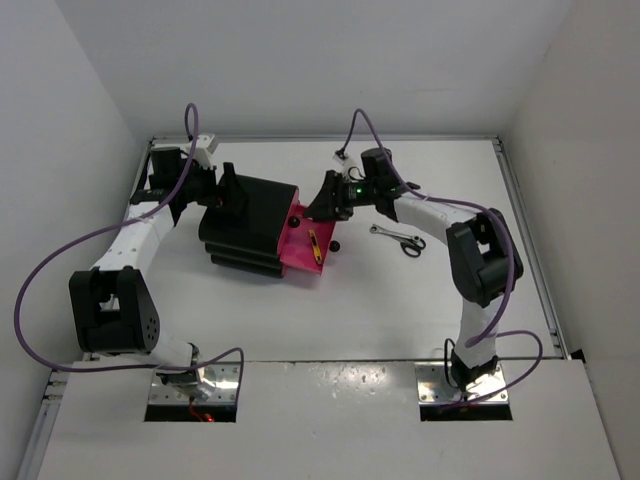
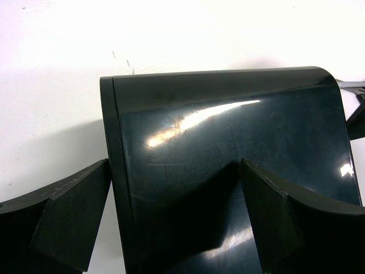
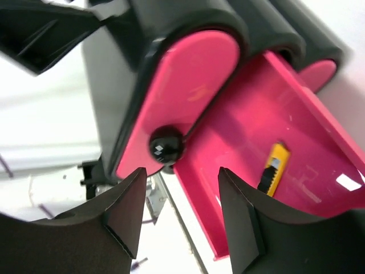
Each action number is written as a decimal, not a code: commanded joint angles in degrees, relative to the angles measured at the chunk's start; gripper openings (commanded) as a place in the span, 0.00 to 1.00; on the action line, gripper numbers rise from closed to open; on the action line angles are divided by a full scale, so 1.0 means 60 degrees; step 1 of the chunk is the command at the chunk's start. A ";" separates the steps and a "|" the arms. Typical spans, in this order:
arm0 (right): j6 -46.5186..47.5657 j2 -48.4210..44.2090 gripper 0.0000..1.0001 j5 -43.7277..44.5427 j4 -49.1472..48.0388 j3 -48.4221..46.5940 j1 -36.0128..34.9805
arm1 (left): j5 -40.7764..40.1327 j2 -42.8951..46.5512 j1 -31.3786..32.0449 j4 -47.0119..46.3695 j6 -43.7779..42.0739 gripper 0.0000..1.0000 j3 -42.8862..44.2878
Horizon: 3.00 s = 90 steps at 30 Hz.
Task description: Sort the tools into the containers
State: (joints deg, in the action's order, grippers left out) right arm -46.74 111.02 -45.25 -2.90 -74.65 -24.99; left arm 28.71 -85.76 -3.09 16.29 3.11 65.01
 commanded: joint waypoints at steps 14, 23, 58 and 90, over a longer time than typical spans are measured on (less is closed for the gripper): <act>1.1755 -0.2537 0.57 0.0201 0.4408 0.1674 0.1325 | -0.0932 -0.0869 0.0061 0.2279 -0.0900 0.97 -0.0860; 1.2154 -0.2172 0.62 0.1961 0.3163 0.1939 0.0519 | -0.0932 -0.0956 0.0061 0.2279 -0.0900 0.97 -0.0860; 1.1320 -0.0501 0.63 0.0455 0.1713 0.0417 -0.0873 | -0.0844 -0.1411 0.0061 0.2367 -0.0900 0.97 -0.0860; 0.6678 0.0817 0.68 -0.0090 -0.5287 0.1426 -0.1562 | -0.0757 -0.1806 0.0061 0.2367 -0.0900 0.97 -0.0860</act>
State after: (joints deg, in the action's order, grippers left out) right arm -2.44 115.35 -44.18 -23.44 -66.37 -33.89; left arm 31.24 -89.27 -3.75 14.68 3.75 65.58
